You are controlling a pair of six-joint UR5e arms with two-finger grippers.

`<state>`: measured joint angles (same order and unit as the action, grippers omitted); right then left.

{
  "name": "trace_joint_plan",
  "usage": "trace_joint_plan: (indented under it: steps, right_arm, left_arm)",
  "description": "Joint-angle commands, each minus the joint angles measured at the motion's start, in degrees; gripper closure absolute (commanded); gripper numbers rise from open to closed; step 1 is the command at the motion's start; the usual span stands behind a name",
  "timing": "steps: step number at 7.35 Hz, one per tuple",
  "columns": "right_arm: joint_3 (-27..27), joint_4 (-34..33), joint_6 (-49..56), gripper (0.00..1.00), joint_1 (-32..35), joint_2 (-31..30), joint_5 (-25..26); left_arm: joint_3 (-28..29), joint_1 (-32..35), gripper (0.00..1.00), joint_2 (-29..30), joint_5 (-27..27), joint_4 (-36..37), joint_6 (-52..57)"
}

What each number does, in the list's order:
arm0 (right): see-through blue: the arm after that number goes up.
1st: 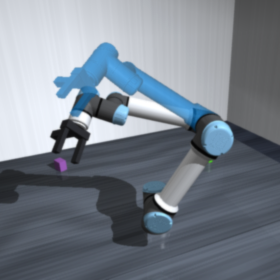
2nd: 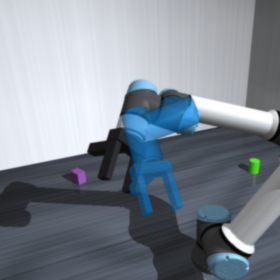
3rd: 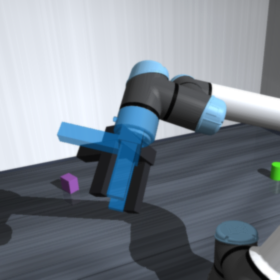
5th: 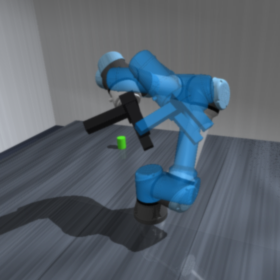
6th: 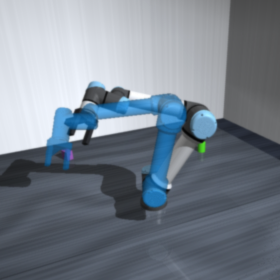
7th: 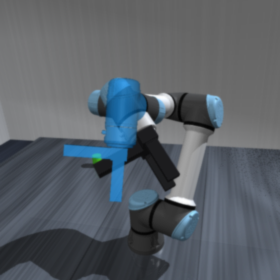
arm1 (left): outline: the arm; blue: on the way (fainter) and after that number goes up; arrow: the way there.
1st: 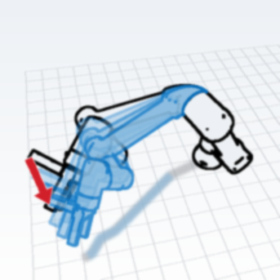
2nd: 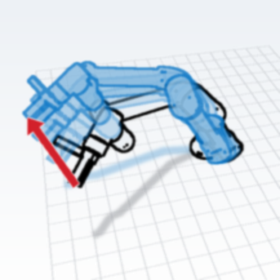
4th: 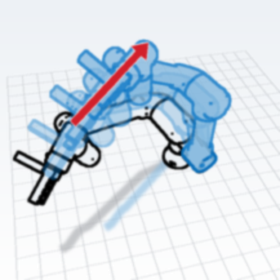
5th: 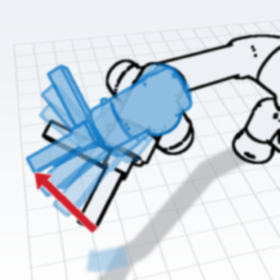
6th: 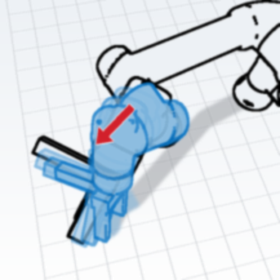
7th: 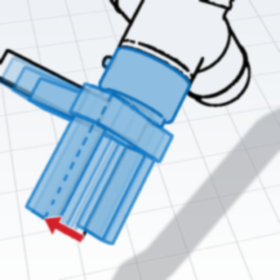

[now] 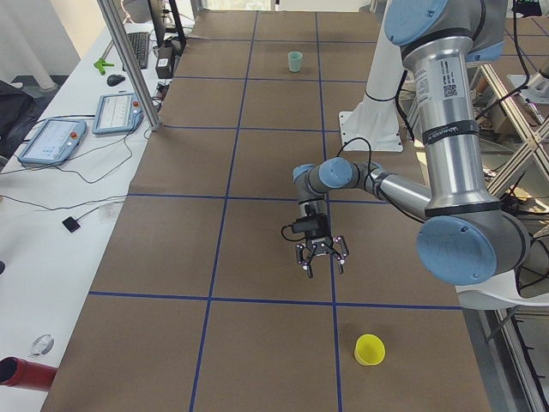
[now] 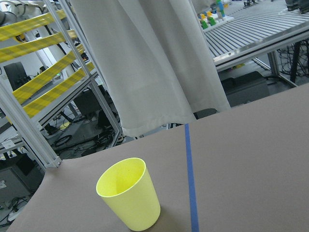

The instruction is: Transfer and stack yellow cup on green cup

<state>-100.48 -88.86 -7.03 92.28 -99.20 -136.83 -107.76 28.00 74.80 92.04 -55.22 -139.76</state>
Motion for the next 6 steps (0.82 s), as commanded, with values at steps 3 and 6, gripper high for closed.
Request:
trace_joint_plan:
  steps: [3,6]
  right_arm:
    - [-0.4,-0.1,0.0,0.00,0.0,-0.2,0.0]
    - [-0.4,0.0,0.0,0.00,0.0,-0.1,0.0]
  left_arm:
    - [12.1,-4.3,0.00,-0.1,0.3,-7.6,-9.1]
    - [13.0,-7.0,0.00,-0.2,3.9,-7.4,-13.9]
